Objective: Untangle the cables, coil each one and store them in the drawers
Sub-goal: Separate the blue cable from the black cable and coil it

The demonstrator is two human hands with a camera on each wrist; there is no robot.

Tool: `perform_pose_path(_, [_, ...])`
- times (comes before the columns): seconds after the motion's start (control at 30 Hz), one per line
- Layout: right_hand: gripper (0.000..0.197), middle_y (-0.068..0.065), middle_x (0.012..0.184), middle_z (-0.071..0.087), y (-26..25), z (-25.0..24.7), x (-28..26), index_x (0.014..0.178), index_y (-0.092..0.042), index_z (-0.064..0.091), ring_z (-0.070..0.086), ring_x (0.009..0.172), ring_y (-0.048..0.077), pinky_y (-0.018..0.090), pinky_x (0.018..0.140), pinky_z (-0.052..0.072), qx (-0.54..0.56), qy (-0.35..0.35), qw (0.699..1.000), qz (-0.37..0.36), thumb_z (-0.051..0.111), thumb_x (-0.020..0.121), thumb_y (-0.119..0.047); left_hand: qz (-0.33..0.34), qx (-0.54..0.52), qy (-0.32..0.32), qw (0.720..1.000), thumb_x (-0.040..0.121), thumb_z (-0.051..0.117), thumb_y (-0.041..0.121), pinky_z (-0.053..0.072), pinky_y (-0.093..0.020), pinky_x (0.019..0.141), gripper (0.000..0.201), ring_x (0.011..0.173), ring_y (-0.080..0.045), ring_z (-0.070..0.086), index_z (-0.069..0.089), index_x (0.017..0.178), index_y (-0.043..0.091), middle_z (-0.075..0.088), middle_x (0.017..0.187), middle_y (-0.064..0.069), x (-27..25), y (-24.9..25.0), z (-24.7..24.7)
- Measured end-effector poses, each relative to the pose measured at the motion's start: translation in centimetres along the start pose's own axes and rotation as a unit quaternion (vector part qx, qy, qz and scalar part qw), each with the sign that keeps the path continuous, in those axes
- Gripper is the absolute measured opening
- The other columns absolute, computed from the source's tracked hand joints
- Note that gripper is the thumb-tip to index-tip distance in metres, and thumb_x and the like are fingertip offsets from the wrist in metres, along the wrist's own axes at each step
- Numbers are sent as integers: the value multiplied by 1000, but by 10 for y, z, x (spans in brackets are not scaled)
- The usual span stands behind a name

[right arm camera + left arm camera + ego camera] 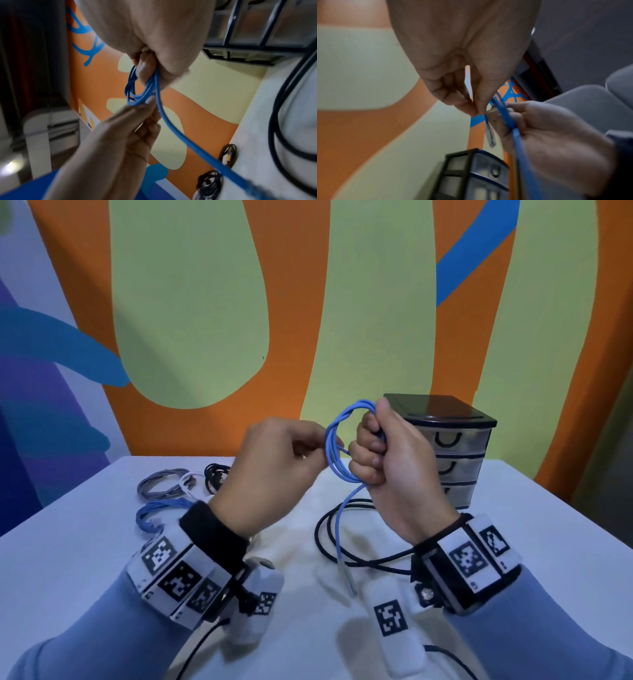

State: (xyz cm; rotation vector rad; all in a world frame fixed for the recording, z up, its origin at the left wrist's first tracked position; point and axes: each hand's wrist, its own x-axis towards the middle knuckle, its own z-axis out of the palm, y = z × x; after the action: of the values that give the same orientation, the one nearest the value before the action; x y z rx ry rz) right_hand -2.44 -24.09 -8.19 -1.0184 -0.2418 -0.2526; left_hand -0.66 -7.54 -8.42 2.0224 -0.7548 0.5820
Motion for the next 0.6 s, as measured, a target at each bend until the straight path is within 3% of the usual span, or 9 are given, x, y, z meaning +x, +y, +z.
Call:
perform_pose_path(0.07, [40, -8, 60, 27, 4, 2, -1, 78, -18, 38, 22, 49, 10, 20, 42, 23, -98, 20, 994, -52, 40, 113, -35, -77, -134, -28, 988, 92, 71, 1, 55, -26, 69, 21, 75, -21, 68, 84, 97, 17, 78, 82, -5, -1, 7, 2])
perform_pose_path(0.1, [40, -9, 60, 28, 6, 2, -1, 77, -18, 38, 24, 49, 10, 21, 44, 25, -140, 29, 987, -78, 39, 114, -36, -110, -205, -36, 972, 89, 72, 2, 60, -26, 80, 19, 88, -26, 75, 84, 100, 12, 81, 91, -9, -1, 9, 1])
perform_pose_path(0.17, [41, -9, 62, 30, 9, 0, -2, 77, -19, 38, 28, 51, 11, 25, 48, 29, -197, 38, 973, -117, 38, 114, -37, -150, -308, -54, 938, 84, 74, 7, 61, -28, 89, 23, 102, -31, 77, 82, 105, 5, 81, 103, -17, -2, 13, 0])
perform_pose_path(0.23, [41, -1, 67, 34, 11, -1, -2, 78, -19, 40, 34, 59, 16, 33, 55, 34, -241, 46, 960, -136, 37, 113, -40, -149, -285, -40, 946, 88, 81, 5, 53, -11, 72, 18, 87, -17, 76, 81, 105, 4, 81, 100, -15, -4, 14, 4])
perform_pose_path(0.3, [41, 5, 77, 39, 13, -2, 0, 81, -17, 44, 40, 68, 17, 35, 58, 40, -269, 55, 952, -135, 37, 113, -41, -135, -247, 8, 960, 90, 81, 5, 43, -5, 60, 13, 69, -4, 68, 80, 102, 4, 81, 89, -10, -7, 16, 12])
perform_pose_path(0.37, [41, 5, 84, 43, 14, -6, 3, 81, -17, 48, 45, 72, 13, 30, 59, 47, -273, 60, 952, -123, 38, 113, -42, -128, -256, 50, 957, 91, 80, 8, 42, -8, 60, 17, 63, -2, 63, 78, 108, 8, 79, 84, -9, -8, 17, 17])
perform_pose_path(0.43, [41, 4, 84, 45, 15, -11, 6, 81, -18, 49, 46, 73, 14, 32, 59, 49, -267, 58, 957, -102, 39, 113, -42, -130, -293, 68, 945, 95, 77, 13, 43, -17, 70, 29, 67, -4, 59, 71, 123, 17, 75, 85, -10, -6, 18, 19])
perform_pose_path(0.5, [41, 2, 83, 47, 16, -13, 8, 79, -19, 49, 47, 72, 14, 30, 57, 49, -260, 50, 961, -78, 40, 113, -42, -141, -366, 69, 917, 99, 70, 12, 41, -25, 76, 35, 72, -7, 57, 66, 133, 19, 68, 83, -6, -4, 20, 19])
perform_pose_path(0.6, [43, 0, 81, 48, 16, -12, 10, 77, -18, 50, 47, 73, 14, 29, 56, 48, -261, 29, 962, -75, 40, 113, -40, -163, -526, 60, 833, 98, 63, 10, 44, -30, 85, 43, 76, -10, 57, 63, 140, 15, 61, 87, -4, -2, 21, 17])
